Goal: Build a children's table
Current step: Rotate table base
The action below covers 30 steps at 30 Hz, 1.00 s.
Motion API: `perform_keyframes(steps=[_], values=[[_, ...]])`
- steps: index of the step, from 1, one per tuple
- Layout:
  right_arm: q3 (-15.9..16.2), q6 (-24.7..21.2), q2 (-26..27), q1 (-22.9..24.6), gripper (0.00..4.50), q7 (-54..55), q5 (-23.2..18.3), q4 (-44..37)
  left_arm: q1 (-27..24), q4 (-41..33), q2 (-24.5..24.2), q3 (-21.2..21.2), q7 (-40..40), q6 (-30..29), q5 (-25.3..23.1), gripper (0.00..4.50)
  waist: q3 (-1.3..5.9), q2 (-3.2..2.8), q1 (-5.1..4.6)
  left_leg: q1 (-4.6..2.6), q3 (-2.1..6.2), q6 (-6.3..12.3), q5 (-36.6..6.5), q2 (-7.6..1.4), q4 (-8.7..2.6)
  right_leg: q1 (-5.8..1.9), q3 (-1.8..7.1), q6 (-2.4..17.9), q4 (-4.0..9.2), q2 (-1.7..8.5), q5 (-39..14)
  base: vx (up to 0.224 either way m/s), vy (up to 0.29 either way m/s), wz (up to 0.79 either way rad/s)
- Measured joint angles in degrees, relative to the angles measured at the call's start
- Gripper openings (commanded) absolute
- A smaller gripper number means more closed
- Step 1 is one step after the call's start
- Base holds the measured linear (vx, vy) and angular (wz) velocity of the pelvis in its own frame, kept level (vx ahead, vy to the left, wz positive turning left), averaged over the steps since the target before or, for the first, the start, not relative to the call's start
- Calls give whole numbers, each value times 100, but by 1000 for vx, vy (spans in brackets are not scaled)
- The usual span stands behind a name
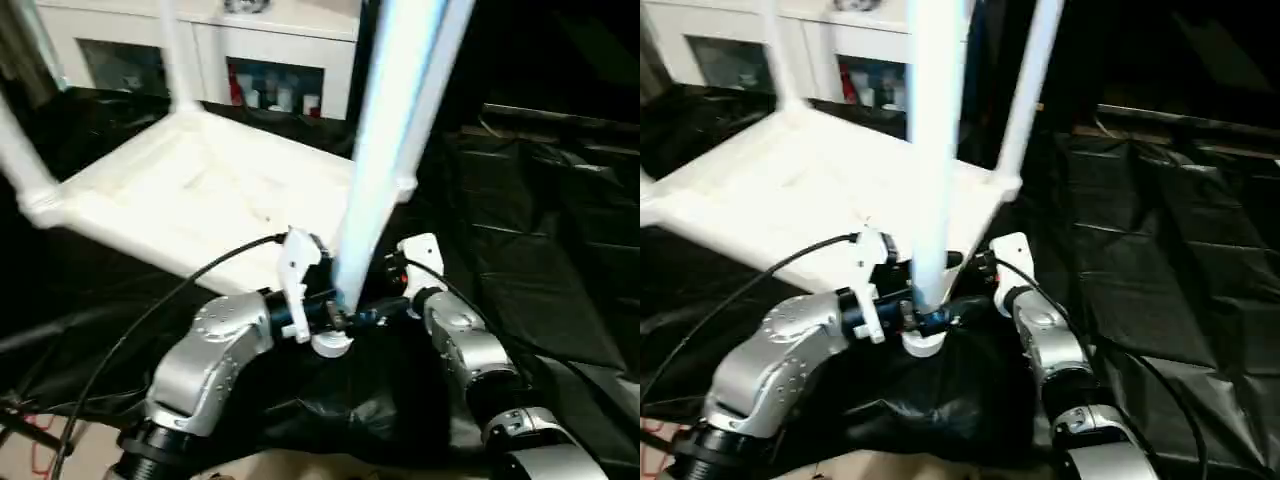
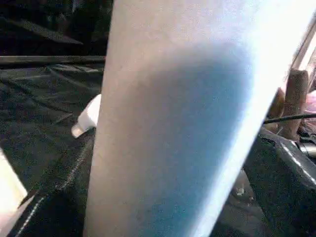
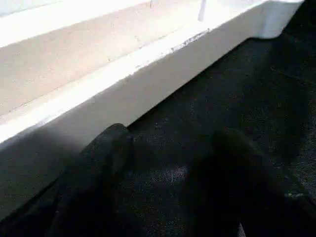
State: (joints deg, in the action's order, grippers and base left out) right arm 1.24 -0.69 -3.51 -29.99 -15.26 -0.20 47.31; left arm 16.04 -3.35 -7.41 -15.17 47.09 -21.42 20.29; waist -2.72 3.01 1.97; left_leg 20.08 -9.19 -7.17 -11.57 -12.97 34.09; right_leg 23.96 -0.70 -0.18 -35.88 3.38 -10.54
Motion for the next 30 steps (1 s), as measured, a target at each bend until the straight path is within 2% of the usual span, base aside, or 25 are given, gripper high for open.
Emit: perform_keyframes(steps=[10, 18, 25, 30], values=[[28, 24, 19, -29, 318, -17, 59, 20, 400, 672, 486, -223, -498, 382, -430, 441, -1, 6, -7, -1, 0, 1, 0, -1, 0, 1, -1, 0, -3, 0, 0, 0, 0, 0], [-17, 64, -83, -231, 318, -23, 56, 275, 481, 1085, 517, -44, -737, 860, -642, 441, -3, 5, -11, -1, 0, 1, 0, -1, 0, 5, -1, 2, -8, 0, 2, 0, 0, 0], [-100, 115, -387, -462, 318, -235, -21, 251, 604, 1239, 188, 175, -474, 1029, -554, 441, -10, -8, 61, 1, 0, 3, 2, 0, 5, 3, -3, 3, -10, 3, 2, 0, 0, 0], [-185, 73, -983, -396, 318, -822, -54, -22, 748, 1555, -507, 194, 286, 1343, -553, 441, -10, -20, 44, -8, 0, 3, 2, -1, 5, 0, -1, 4, -18, 0, 3, 0, 0, 0]])
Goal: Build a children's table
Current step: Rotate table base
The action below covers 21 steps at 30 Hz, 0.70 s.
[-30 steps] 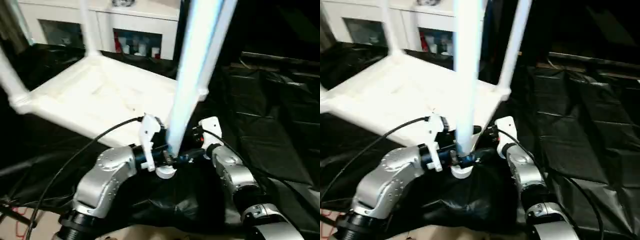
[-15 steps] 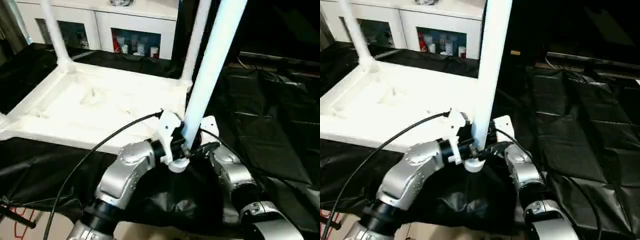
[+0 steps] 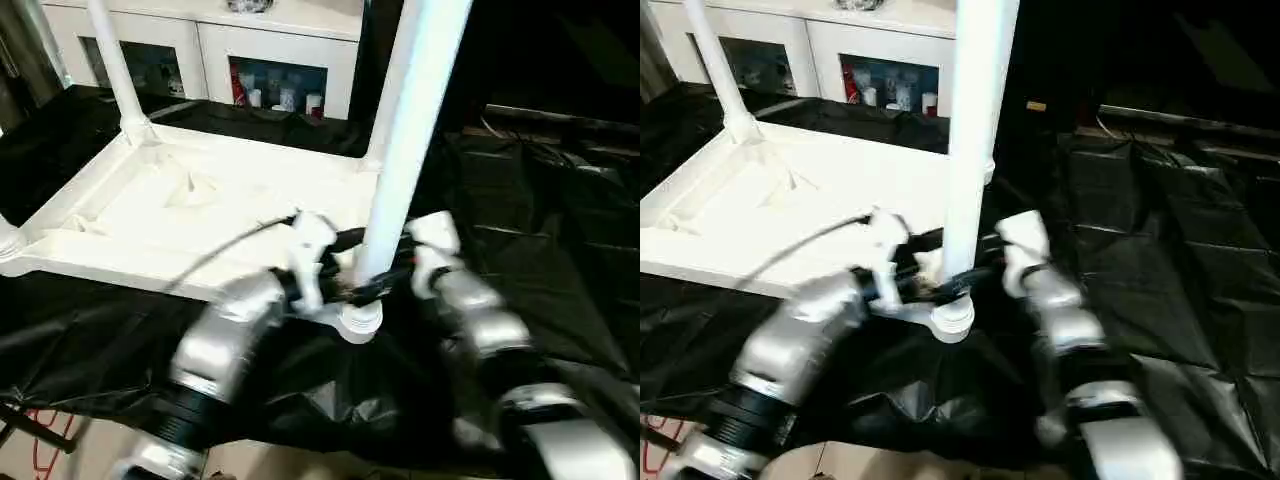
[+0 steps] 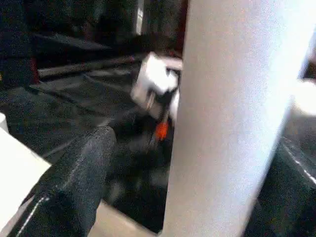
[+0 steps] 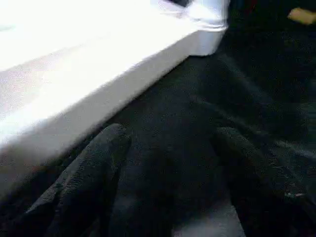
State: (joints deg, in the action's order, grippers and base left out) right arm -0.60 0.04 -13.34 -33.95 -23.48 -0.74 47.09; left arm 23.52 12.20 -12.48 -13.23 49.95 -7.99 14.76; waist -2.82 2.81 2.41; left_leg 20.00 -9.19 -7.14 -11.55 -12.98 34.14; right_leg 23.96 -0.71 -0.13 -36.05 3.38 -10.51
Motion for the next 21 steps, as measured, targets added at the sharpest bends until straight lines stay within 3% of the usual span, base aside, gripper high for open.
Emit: perform_keyframes(steps=[5, 10, 21], values=[[123, -196, -416, 320, 318, -825, -73, -451, 195, 572, -667, 12, 664, 131, -126, 401, -18, -35, -7, -2, 0, 0, 0, 0, 0, 0, -1, 14, -2, 0, 10, 0, 0, 0], [358, -374, -991, 667, 318, -1801, -132, -1133, 690, 1383, -1248, -187, 1444, 463, -477, 363, -32, -89, 75, 1, 0, 1, 1, 1, 2, 0, -1, 17, 0, 2, 11, 0, 0, 0], [805, -1126, -1516, 1211, 318, -3275, -460, -2531, 1534, 2789, -1289, -522, 1904, 1360, -1093, 277, -32, -107, 179, 3, 0, 10, 6, 0, 9, -6, -3, 17, 8, 3, 12, 0, 0, 0]])
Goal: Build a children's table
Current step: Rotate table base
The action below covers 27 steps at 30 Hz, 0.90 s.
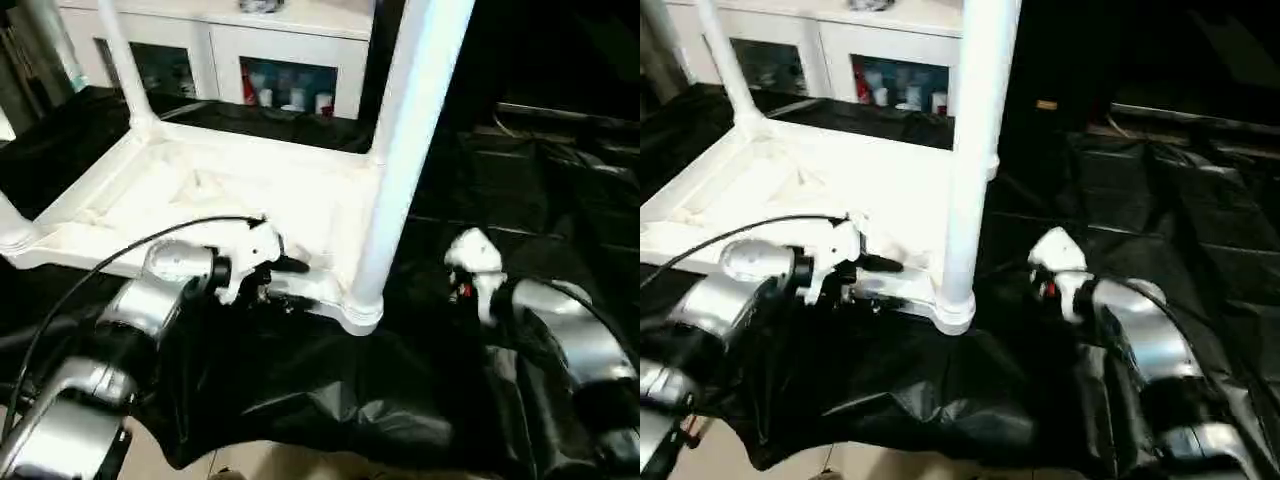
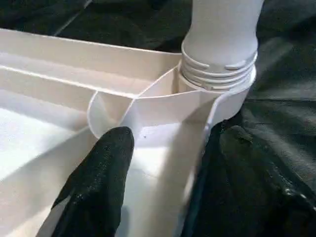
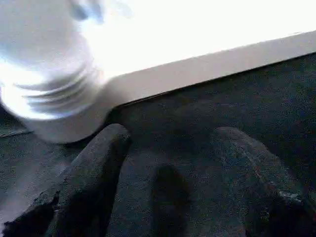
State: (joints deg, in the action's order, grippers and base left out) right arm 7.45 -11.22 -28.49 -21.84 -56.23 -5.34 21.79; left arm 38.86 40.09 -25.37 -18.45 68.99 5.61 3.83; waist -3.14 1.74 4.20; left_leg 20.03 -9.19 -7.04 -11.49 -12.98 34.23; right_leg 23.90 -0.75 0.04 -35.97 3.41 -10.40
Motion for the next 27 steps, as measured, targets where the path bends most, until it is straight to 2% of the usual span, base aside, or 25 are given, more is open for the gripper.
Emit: perform_keyframes(steps=[2, 8, 11, 13, 21, 27], values=[[56, -143, -66, 48, 318, -165, -21, -192, 209, 399, 57, -74, 95, 258, -149, 256, 2, -24, 27, -5, 0, 0, 0, 0, 0, -3, 1, 1, 0, 0, 1, 0, 0, 0], [192, -450, -98, 252, 318, -245, -105, -544, 322, 1022, 139, -187, 384, 534, -298, 198, 3, -138, 91, -1, 0, -1, 0, 0, -1, -1, 0, 1, -2, 0, 1, 0, 0, 0], [209, -563, -114, 396, 318, -271, -104, -698, 493, 1430, 171, -199, 540, 738, -370, 178, 3, -154, 113, 0, 1, -1, 0, 0, 0, -2, -1, 1, -1, 2, 1, 0, 0, 0], [211, -612, -149, 408, 318, -275, -105, -780, 624, 1621, 189, -199, 574, 852, -413, 149, 1, -163, 116, 1, 1, -1, 0, 1, 6, -3, 0, 1, -1, 4, 1, 0, 0, 0], [218, -708, -204, 516, 318, -246, -99, -919, 821, 2016, 295, -165, 613, 979, -483, 97, 3, -189, 114, 1, 1, -1, 0, 0, 5, -6, -1, 1, 0, 3, 1, 0, 0, 0], [267, -735, -203, 573, 318, -216, -70, -993, 959, 2235, 345, -172, 727, 1119, -633, 41, 4, -198, 92, -1, 1, -1, 0, 1, 5, -7, 1, 1, 3, 3, 1, 0, 0, 0]])
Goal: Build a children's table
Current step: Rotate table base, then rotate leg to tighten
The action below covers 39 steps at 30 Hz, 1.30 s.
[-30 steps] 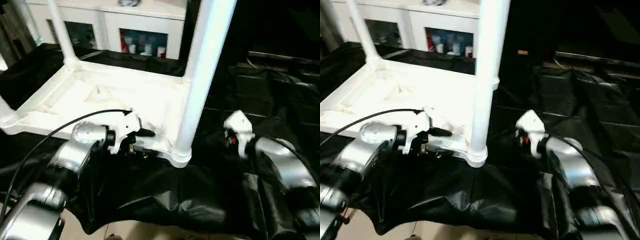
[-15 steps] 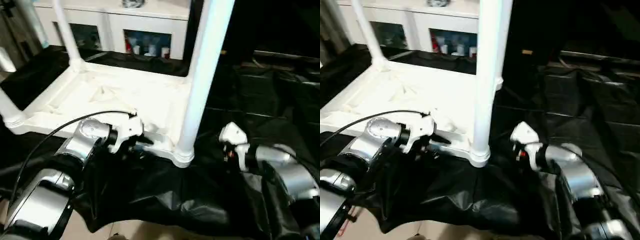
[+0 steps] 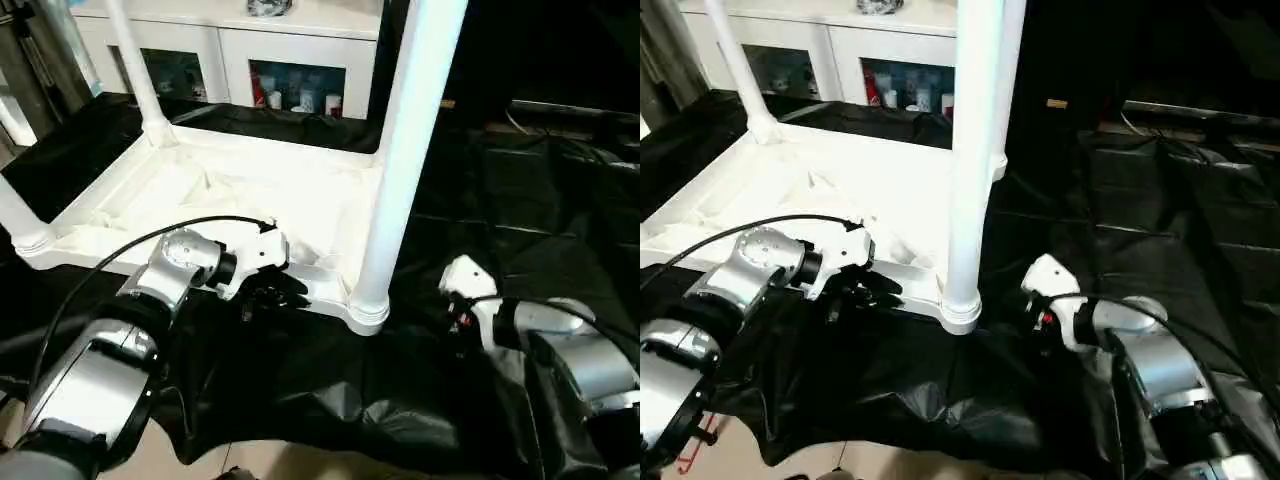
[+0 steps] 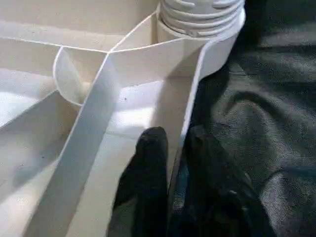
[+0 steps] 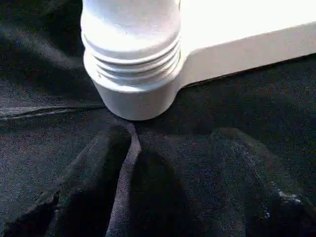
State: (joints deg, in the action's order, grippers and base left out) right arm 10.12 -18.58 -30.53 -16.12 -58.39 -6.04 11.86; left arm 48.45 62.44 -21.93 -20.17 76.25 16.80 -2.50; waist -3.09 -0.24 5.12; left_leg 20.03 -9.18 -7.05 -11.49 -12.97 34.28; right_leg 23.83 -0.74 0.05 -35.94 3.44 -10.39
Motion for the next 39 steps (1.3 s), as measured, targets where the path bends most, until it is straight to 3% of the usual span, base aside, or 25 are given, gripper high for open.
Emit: perform_keyframes(steps=[8, 15, 16, 21, 27, 30, 33, 39], values=[[59, -1, 0, 0, 318, 44, 19, -29, 152, 180, 107, -21, 113, -21, -139, 2, 1, -17, -44, -1, 1, 1, 0, -1, -3, 5, 4, 0, 8, -8, -1, 0, 0, 0], [22, -8, 16, 0, 318, 52, -113, -65, 48, -112, 258, 236, 27, -1167, 63, 2, 3, -21, -52, -7, 1, 1, 0, 0, -3, 0, 5, 1, 7, -5, 0, 0, 0, 0], [-20, -12, 47, 0, 345, 69, -126, -65, -50, -224, 308, 314, -71, -1271, 130, 0, 4, -22, -52, -6, 1, 1, 0, 0, -3, 0, 5, 1, 7, -5, 0, 0, 0, 0], [-294, -114, 308, -11, 381, 287, -341, -54, -672, -1397, 427, 450, -664, -1902, 270, 0, 12, -28, -75, -5, 0, 2, 0, 1, -7, 1, 6, 0, 13, -5, -1, 0, 0, 0], [-294, -47, 512, -108, 434, 430, -407, -26, -1355, -2613, 328, 468, -972, -2191, 176, 0, 12, -27, -183, -5, 0, 2, -1, 4, -11, 0, 5, -7, 18, -1, -5, 0, 0, 0], [-287, 184, 753, -297, 448, 685, -322, 82, -1655, -3212, 286, 443, -1046, -2529, 169, 0, 13, -22, -202, -5, 0, 2, -1, 4, -13, 2, 5, -11, 17, 0, -8, 0, 0, 0], [-269, 312, 905, -471, 448, 842, -268, 209, -1753, -3475, 257, 408, -1051, -2713, 165, 0, 15, -19, -181, -2, 0, 2, -1, 6, -15, 2, 4, -14, 20, 3, -10, 0, 0, 0], [-64, 516, 1024, -639, 448, 978, -41, 648, -1916, -3825, 169, 429, -1120, -2956, 171, 0, 14, -11, -228, 5, 0, 5, -2, 6, -16, 4, 4, -18, 31, 1, -12, 0, 0, 0]])
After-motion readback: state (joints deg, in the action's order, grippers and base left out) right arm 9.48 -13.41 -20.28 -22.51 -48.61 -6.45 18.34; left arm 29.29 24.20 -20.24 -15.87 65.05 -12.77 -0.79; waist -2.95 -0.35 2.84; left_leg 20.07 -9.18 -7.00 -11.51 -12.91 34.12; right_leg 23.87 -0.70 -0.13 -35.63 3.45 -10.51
